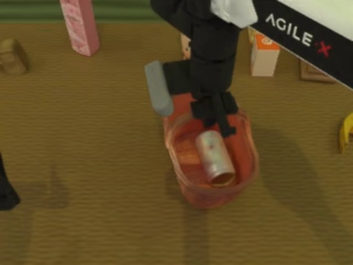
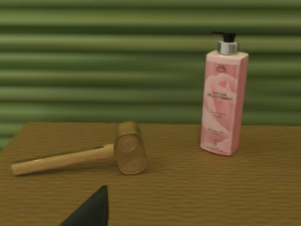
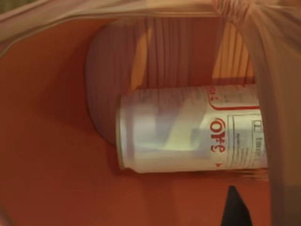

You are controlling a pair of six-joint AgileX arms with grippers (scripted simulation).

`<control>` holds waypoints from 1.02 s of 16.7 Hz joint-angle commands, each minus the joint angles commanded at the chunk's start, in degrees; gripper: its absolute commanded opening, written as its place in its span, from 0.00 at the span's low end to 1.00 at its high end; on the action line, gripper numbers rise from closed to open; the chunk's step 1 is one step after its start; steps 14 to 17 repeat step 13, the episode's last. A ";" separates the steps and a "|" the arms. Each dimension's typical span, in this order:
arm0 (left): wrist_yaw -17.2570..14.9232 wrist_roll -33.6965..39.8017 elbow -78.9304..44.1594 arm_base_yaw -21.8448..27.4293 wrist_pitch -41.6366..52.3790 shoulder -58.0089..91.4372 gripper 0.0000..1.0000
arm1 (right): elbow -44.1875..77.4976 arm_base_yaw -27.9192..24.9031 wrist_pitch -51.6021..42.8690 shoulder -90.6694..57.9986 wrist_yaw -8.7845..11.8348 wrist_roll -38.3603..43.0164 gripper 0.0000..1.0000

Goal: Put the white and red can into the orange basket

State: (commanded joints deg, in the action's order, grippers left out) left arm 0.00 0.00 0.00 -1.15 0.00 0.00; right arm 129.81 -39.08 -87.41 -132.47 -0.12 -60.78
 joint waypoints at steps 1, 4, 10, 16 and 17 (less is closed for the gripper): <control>0.00 0.00 0.00 0.00 0.00 0.00 1.00 | 0.00 0.00 0.00 0.00 0.00 0.00 0.00; 0.00 0.00 0.00 0.00 0.00 0.00 1.00 | 0.22 0.09 -0.19 -0.08 -0.02 -0.06 0.00; 0.00 0.00 0.00 0.00 0.00 0.00 1.00 | 11.53 1.22 -10.26 -1.23 -0.04 -1.65 0.00; 0.00 0.00 0.00 0.00 0.00 0.00 1.00 | 14.17 1.61 -12.86 -1.32 -0.03 -2.04 0.00; 0.00 0.00 0.00 0.00 0.00 0.00 1.00 | 14.17 1.61 -12.86 -1.32 -0.03 -2.04 0.00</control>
